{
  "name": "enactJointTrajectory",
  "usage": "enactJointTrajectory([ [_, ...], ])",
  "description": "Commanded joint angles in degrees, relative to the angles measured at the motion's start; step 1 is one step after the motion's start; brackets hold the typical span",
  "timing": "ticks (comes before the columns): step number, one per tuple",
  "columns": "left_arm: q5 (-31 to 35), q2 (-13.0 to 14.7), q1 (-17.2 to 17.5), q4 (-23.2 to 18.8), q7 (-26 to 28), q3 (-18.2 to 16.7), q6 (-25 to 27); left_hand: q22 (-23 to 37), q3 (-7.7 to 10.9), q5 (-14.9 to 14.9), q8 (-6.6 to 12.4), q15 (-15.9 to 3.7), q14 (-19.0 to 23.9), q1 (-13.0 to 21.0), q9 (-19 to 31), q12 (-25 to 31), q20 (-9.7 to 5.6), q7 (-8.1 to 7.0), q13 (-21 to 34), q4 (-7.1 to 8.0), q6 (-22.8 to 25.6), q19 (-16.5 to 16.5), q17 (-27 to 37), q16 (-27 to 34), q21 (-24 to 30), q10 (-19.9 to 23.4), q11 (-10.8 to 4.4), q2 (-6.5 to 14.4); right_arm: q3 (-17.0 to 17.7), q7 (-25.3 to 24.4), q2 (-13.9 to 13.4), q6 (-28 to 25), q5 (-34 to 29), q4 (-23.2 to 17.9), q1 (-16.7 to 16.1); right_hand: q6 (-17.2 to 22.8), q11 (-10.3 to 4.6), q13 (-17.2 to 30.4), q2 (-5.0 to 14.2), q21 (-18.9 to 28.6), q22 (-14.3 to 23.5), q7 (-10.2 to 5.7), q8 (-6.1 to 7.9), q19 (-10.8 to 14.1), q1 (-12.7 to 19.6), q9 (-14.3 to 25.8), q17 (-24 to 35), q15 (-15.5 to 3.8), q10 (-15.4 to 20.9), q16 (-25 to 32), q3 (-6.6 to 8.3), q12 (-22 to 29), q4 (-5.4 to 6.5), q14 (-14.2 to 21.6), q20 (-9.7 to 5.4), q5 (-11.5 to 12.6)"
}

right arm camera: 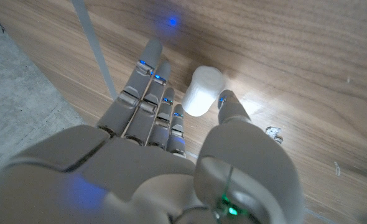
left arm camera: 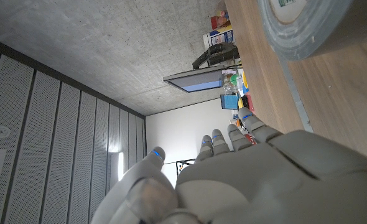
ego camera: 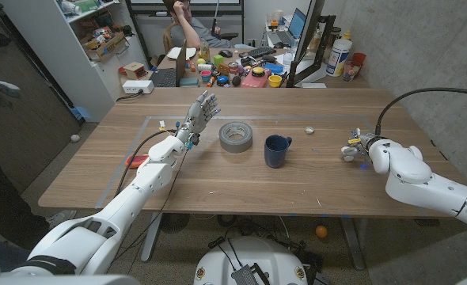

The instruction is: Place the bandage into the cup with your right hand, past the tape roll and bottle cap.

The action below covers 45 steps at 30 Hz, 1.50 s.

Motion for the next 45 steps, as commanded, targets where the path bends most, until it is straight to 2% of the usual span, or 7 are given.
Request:
enactJointTrajectory([
  [1,0.1,-0.1,0.1,-0.2,0.2,0.0,0.0,0.3,0.31,0.1,0.20,-0.76,0.1,-0.4,0.2,0.3,-1.70,0.09,0.3,0.24,0.0,0.3,0.2,0.2,-0.2,0.4,-0.01,4.4,0.2,-1.1,1.6,-1.2,-3.0,0.5,-0.8,5.3,-0.79,1.1,0.75,3.3,1.2,-0.69,1.51,1.5,4.8,0.6,1.9,-6.91,6.8,1.9,0.61,3.0,0.60,7.6,-6.18,0.4],
  [6,0.2,-0.2,0.0,0.0,0.3,0.1,-0.1,0.3,0.26,0.1,0.19,-0.78,0.1,-0.5,0.2,0.2,-1.69,0.04,0.3,0.26,0.0,0.3,0.2,0.2,-0.2,0.3,-0.08,4.4,0.7,-2.6,1.9,-0.8,-3.4,0.7,-1.4,11.0,-1.98,2.8,0.69,7.5,3.2,-1.61,3.17,2.8,10.4,1.7,5.1,-7.07,14.9,5.1,0.10,7.8,0.41,15.8,-6.69,0.4],
  [11,0.3,-0.3,-0.2,0.1,0.3,0.1,0.0,0.3,0.21,0.1,0.20,-0.81,0.1,-0.6,0.2,0.2,-1.72,0.07,0.3,0.28,0.0,0.3,0.2,0.2,-0.2,0.3,-0.09,4.4,1.9,-5.3,2.6,-0.4,-3.3,1.0,-2.5,18.6,-3.67,7.1,-0.40,13.0,5.8,-2.31,7.09,3.8,16.2,4.4,10.9,-6.91,22.4,9.4,-2.42,14.9,0.86,22.7,-6.67,0.4],
  [17,0.4,-0.4,-0.5,0.6,0.2,0.2,0.1,0.3,0.16,0.1,0.20,-0.81,0.1,-0.6,0.2,0.2,-1.72,0.07,0.3,0.29,0.0,0.3,0.2,0.2,-0.2,0.3,-0.09,4.4,3.0,-9.3,3.2,0.4,-3.6,1.0,-4.1,23.9,-4.80,12.4,-0.43,17.4,5.9,-2.70,11.56,6.0,19.4,7.9,16.6,-6.93,26.2,13.1,-5.23,20.6,1.56,26.6,-6.71,0.6],
  [20,0.4,-0.5,-0.6,0.8,0.0,0.2,0.1,0.3,0.12,0.1,0.20,-0.78,0.0,-0.7,0.2,0.2,-1.72,0.07,0.3,0.29,0.0,0.3,0.2,0.2,-0.2,0.3,-0.08,4.4,3.6,-11.2,3.3,0.6,-4.1,0.8,-4.8,24.7,-5.14,14.2,0.28,18.6,5.2,-2.83,12.83,6.6,21.4,9.3,18.8,-6.95,26.7,14.6,-5.66,22.1,1.38,27.3,-6.83,0.7],
  [29,0.4,-0.8,-1.1,2.0,-0.4,0.1,-0.3,0.3,0.06,0.1,0.20,-0.77,0.0,-0.7,0.2,0.2,-1.72,0.03,0.3,0.29,0.0,0.3,0.2,0.2,-0.2,0.3,-0.06,4.4,4.8,-11.0,3.0,-0.6,-4.6,-0.8,-4.9,22.4,-4.65,15.7,0.84,20.1,4.4,-2.72,12.22,6.2,25.1,10.1,21.5,-6.96,24.4,15.3,-5.97,22.2,0.88,26.0,-7.01,0.8],
  [45,0.4,-1.2,-1.9,3.6,-1.4,-0.4,-0.9,0.3,-0.06,0.1,0.17,-0.75,0.0,-0.8,0.2,0.2,-1.65,0.10,0.3,0.30,-0.1,0.3,0.2,0.2,-0.2,0.3,0.00,4.4,7.5,-8.9,-0.2,-0.6,-5.2,-5.2,-4.6,20.5,-4.03,15.4,1.50,20.8,3.5,-2.71,10.66,4.1,25.4,9.6,22.9,-6.89,23.1,14.6,-6.90,21.6,1.95,23.8,-6.79,0.7],
])
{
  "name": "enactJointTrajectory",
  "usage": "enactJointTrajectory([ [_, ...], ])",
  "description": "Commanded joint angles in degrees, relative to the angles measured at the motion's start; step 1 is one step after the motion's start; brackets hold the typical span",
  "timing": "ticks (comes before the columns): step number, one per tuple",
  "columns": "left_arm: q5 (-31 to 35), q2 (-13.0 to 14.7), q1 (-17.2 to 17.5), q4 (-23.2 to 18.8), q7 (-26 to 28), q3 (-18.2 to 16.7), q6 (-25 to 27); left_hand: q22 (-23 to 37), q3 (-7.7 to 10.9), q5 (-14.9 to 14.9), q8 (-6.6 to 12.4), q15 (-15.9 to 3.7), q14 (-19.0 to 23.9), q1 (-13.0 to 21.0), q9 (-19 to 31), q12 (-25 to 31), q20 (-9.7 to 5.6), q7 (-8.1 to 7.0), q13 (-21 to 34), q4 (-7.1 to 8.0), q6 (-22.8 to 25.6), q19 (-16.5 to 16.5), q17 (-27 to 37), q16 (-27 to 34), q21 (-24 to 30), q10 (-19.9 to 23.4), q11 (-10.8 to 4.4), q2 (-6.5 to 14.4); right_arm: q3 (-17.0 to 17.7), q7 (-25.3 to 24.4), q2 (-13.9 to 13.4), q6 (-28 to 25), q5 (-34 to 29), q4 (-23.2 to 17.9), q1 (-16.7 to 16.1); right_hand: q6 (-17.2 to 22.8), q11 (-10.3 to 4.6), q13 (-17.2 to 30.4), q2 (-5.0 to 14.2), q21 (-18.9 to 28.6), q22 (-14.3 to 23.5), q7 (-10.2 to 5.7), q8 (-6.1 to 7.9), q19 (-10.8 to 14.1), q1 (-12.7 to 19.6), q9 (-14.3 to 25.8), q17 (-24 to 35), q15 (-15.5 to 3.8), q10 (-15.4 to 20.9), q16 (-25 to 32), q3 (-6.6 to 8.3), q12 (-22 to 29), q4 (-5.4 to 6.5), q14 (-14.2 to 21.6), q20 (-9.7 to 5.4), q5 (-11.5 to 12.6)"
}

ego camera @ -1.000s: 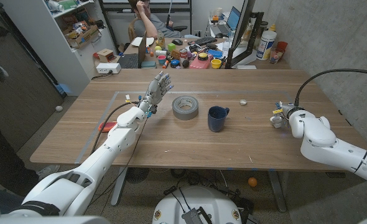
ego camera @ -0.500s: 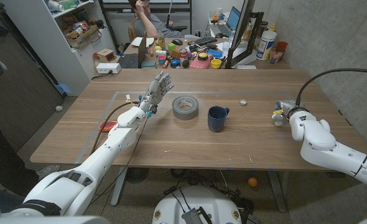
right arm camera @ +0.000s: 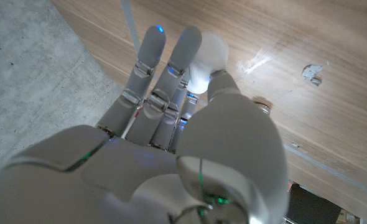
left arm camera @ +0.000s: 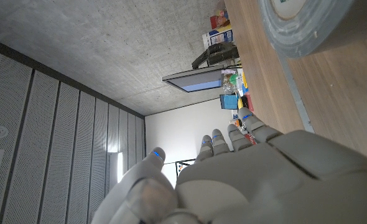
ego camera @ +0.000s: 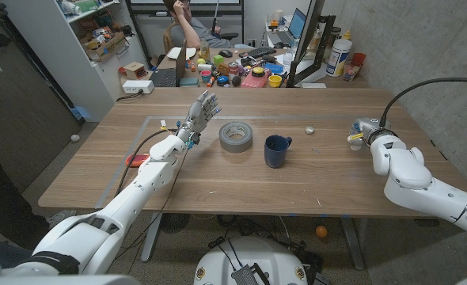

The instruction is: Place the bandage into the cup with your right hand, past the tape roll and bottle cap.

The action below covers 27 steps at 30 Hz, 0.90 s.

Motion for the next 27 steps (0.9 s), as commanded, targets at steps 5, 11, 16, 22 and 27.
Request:
enactJointTrajectory([
  [5,-0.1,-0.2,-0.6,1.2,-0.9,-0.5,-0.6,0.4,-0.09,0.1,0.20,-0.80,0.0,-0.6,0.2,0.2,-1.72,0.04,0.3,0.29,0.0,0.4,0.2,0.2,0.0,0.3,0.00,4.6,3.0,1.2,-3.0,0.9,-0.5,-4.6,-0.6,0.1,0.10,0.0,1.29,0.4,-0.3,-0.05,-0.34,-1.0,0.8,-0.2,0.7,0.04,-0.4,-0.4,-0.53,-0.1,0.66,-1.0,-5.21,0.4],
  [11,-0.2,-0.3,-0.6,1.2,-1.3,-0.6,-0.8,0.4,-0.12,0.1,0.20,-0.74,0.0,-0.6,0.2,0.2,-1.69,0.10,0.3,0.30,0.0,0.3,0.2,0.2,0.0,0.2,0.01,4.6,4.6,1.0,-4.4,2.9,-0.5,-7.3,-1.8,0.2,0.17,0.0,1.41,0.5,-0.5,0.00,-0.55,-1.4,0.3,-0.3,1.0,0.05,-0.4,-0.6,-0.95,0.0,1.12,-1.3,-5.14,0.4],
  [16,-0.3,-0.2,-0.4,0.9,-1.4,-0.7,-0.9,0.4,-0.14,0.1,0.20,-0.74,0.0,-0.6,0.2,0.2,-1.68,0.10,0.3,0.29,0.0,0.3,0.2,0.2,0.0,0.2,0.04,4.7,5.7,1.0,-4.7,3.8,-1.2,-9.3,-2.8,0.3,0.15,0.0,1.50,0.7,-0.7,0.00,-0.69,-1.6,0.1,-0.4,1.2,0.04,-0.5,-0.7,-1.23,0.0,1.37,-1.4,-5.23,0.4],
  [22,-0.3,0.2,0.1,0.2,-1.4,-0.9,-0.9,0.4,-0.17,0.1,0.20,-0.73,0.0,-0.6,0.2,0.2,-1.67,0.10,0.3,0.29,0.0,0.3,0.2,0.2,-0.1,0.2,0.04,4.7,7.3,0.2,-5.0,5.8,-1.1,-11.1,-4.4,0.4,0.14,-0.1,1.43,0.8,-1.0,0.00,-0.88,-1.9,-0.2,-0.6,1.5,0.05,-0.5,-0.8,-1.60,0.0,1.62,-1.6,-5.17,0.4],
  [27,-0.6,0.4,0.6,-0.4,-1.4,-1.0,-1.1,0.4,-0.19,0.1,0.21,-0.76,0.0,-0.6,0.2,0.2,-1.71,0.10,0.3,0.29,0.0,0.4,0.2,0.2,-0.1,0.3,0.08,4.7,9.1,-0.1,-4.9,7.6,-0.4,-12.0,-5.5,0.6,0.26,0.0,1.48,1.0,-1.2,-0.03,-0.99,-2.1,-0.4,-0.7,1.7,0.05,-0.4,-0.9,-1.88,0.1,1.83,-1.7,-5.22,0.5],
])
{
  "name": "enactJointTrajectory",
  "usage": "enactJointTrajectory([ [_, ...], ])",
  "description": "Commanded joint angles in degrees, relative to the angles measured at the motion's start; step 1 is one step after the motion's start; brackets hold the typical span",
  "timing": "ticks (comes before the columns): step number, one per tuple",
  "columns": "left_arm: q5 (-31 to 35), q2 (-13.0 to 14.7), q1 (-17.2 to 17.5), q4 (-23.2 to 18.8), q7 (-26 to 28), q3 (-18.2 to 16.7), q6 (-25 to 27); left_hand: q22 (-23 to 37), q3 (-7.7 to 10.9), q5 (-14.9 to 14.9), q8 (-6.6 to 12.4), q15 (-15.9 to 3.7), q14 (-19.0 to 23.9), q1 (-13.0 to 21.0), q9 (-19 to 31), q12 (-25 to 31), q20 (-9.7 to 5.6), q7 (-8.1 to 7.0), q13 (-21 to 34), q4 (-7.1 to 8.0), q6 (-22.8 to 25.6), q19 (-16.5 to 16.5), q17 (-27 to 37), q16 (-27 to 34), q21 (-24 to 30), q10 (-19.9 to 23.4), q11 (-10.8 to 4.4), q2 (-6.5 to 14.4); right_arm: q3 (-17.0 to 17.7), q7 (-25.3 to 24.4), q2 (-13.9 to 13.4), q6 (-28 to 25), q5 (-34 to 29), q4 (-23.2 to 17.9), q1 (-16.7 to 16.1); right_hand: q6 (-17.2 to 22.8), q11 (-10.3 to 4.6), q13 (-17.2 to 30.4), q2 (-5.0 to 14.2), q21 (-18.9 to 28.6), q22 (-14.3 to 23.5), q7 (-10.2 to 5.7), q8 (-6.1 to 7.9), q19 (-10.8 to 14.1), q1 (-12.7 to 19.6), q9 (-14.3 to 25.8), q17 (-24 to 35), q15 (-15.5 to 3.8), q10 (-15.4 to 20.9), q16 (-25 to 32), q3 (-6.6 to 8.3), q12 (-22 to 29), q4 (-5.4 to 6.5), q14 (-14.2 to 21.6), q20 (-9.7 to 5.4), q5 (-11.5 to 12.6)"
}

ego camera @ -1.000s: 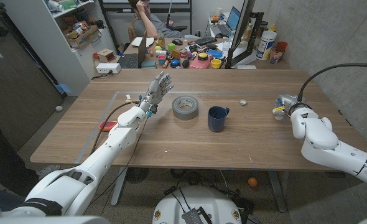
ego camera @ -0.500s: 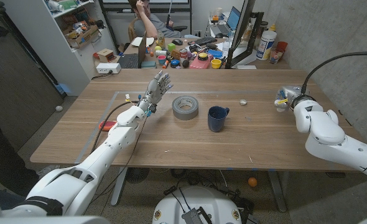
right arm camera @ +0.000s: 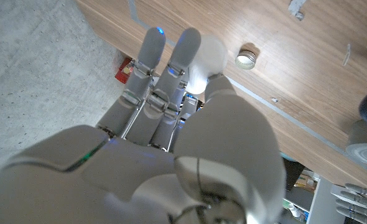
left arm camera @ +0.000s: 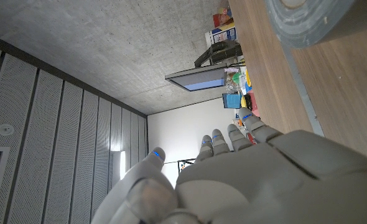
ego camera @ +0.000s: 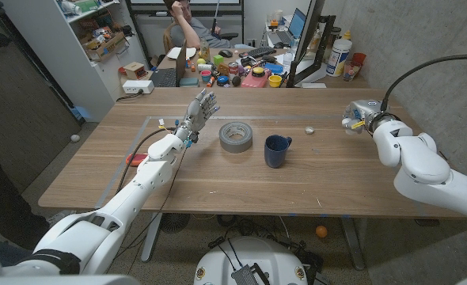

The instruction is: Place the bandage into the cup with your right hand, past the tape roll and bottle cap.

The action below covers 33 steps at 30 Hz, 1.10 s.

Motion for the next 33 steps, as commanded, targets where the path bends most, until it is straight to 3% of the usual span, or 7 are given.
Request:
enactJointTrajectory([
  [1,-0.4,0.5,0.9,-1.2,-0.2,-0.3,-0.3,0.1,-0.19,0.1,0.21,-0.75,0.0,-0.6,0.2,0.2,-1.68,0.12,0.3,0.29,0.0,0.4,0.2,0.2,-0.1,0.3,0.05,4.7,3.9,-1.0,-0.5,3.9,1.3,-3.1,-2.8,0.6,-0.09,0.3,0.40,0.5,-0.1,-0.08,-0.20,-0.4,-0.5,0.1,0.4,0.05,0.0,-0.1,-0.40,0.1,0.32,-0.3,-6.01,0.5],
  [6,-0.6,0.6,1.2,-1.4,-0.2,-0.4,-0.5,0.1,-0.23,0.1,0.21,-0.75,0.0,-0.6,0.2,0.2,-1.69,0.12,0.3,0.29,0.0,0.4,0.2,0.2,-0.1,0.3,-0.03,4.6,5.0,-0.9,-0.5,5.6,2.5,-3.2,-2.9,0.6,-0.10,0.4,0.37,0.4,-0.5,-0.09,-0.38,-0.8,-1.0,0.0,0.7,0.10,-0.2,-0.3,-0.78,0.1,0.71,-0.7,-5.94,0.6],
  [18,-1.1,0.5,1.4,-1.1,-0.6,-0.6,-0.8,0.1,-0.30,0.2,0.20,-0.76,0.0,-0.6,0.2,0.3,-1.69,-0.01,0.3,0.28,0.0,0.4,0.2,0.2,-0.1,0.4,0.01,4.6,3.7,0.2,0.1,9.1,-1.8,-5.5,-1.8,0.9,-0.01,0.5,0.58,0.2,-1.2,-0.09,-0.59,-1.3,-1.5,-0.2,1.1,0.04,-0.5,-0.6,-1.30,0.2,1.24,-1.1,-5.92,1.0],
  [33,-1.7,0.8,1.7,-0.7,-1.3,-1.1,-1.4,0.1,-0.40,0.2,0.20,-0.70,0.1,-0.7,0.2,0.2,-1.65,0.10,0.3,0.27,0.0,0.4,0.2,0.2,-0.1,0.3,-0.05,4.6,2.5,3.8,4.3,16.6,-8.1,-7.2,0.0,1.3,0.06,0.2,0.72,0.2,-1.9,-0.02,-0.65,-1.5,-1.8,-0.1,1.8,0.02,-0.3,-0.8,-1.90,0.2,1.66,-1.4,-6.04,1.4],
])
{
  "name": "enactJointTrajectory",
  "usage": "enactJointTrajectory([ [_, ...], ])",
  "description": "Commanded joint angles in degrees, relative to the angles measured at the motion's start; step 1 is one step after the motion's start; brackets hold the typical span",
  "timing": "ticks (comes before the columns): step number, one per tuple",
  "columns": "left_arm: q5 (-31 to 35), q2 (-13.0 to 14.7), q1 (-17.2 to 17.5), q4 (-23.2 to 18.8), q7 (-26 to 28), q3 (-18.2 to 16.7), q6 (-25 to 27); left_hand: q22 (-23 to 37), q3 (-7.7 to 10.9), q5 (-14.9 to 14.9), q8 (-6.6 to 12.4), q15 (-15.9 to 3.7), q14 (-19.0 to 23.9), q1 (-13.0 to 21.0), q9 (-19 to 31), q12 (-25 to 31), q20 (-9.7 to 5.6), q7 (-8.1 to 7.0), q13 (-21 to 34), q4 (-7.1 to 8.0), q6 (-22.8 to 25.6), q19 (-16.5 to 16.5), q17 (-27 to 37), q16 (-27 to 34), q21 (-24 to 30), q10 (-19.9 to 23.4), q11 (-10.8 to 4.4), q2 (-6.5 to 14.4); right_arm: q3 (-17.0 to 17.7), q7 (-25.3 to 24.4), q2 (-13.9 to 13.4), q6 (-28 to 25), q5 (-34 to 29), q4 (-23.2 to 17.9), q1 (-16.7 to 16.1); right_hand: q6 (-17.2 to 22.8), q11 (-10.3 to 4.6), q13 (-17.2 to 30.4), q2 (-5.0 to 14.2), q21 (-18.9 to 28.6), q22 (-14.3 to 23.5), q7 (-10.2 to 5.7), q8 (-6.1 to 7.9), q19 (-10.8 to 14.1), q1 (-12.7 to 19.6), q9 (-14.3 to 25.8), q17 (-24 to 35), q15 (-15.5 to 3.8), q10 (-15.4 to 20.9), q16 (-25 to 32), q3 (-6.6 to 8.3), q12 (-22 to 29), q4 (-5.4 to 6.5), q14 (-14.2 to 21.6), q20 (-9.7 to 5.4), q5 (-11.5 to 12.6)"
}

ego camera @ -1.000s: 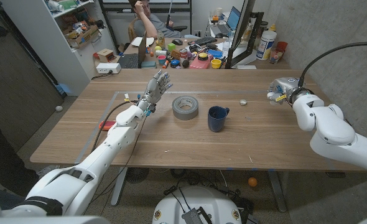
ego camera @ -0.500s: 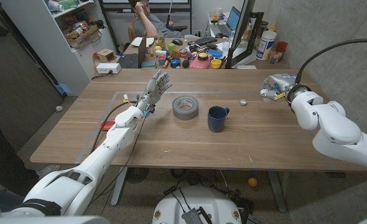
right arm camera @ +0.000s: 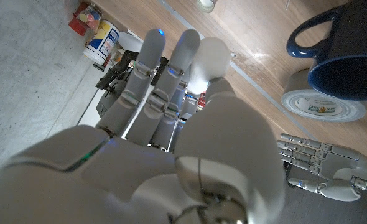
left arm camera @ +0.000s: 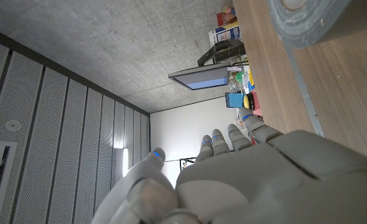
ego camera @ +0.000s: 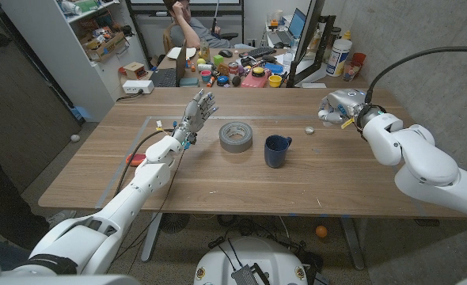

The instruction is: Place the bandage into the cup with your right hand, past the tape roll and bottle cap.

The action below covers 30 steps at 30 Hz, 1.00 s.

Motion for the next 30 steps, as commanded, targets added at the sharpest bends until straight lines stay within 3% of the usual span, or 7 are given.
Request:
enactJointTrajectory([
  [1,-0.6,0.3,0.4,0.1,-0.6,-0.5,-0.4,0.1,-0.17,0.2,0.21,-0.70,0.1,-0.7,0.2,0.2,-1.68,0.09,0.3,0.03,0.0,0.4,0.2,0.2,-0.1,0.3,-0.04,4.6,-0.8,2.7,3.4,6.0,-4.7,-1.2,1.4,0.9,0.06,0.1,0.19,0.2,-0.1,-0.18,0.06,-0.1,-0.3,0.2,0.4,0.11,0.1,-0.2,-0.36,0.3,0.10,0.0,-6.54,0.4],
  [13,-1.2,1.1,1.3,-0.8,-0.9,-1.1,-0.4,0.1,-0.24,0.2,0.21,-0.68,0.1,-0.7,0.2,0.2,-1.65,0.11,0.3,0.03,0.0,0.4,0.2,0.2,-0.2,0.3,-0.02,4.6,-2.3,5.9,9.1,12.1,-8.9,-0.4,3.6,1.2,0.06,0.1,0.27,0.5,-0.5,-0.10,0.10,-0.1,-0.3,0.4,1.0,0.13,0.3,-0.1,-0.80,0.4,0.24,0.3,-6.54,0.7],
  [30,-2.3,2.1,2.9,-2.4,-1.2,-1.7,-0.7,0.1,-0.33,0.2,0.21,-0.75,0.0,-0.7,0.2,0.2,-1.66,0.11,0.3,0.02,0.1,0.4,0.2,0.2,-0.2,0.4,-0.01,4.6,-3.0,8.3,15.2,17.7,-12.7,-0.6,3.5,1.4,0.17,0.1,0.45,0.7,-0.9,-0.03,-0.02,0.0,-0.2,0.4,1.7,0.13,0.5,-0.2,-1.27,0.6,0.38,0.4,-6.59,1.1],
])
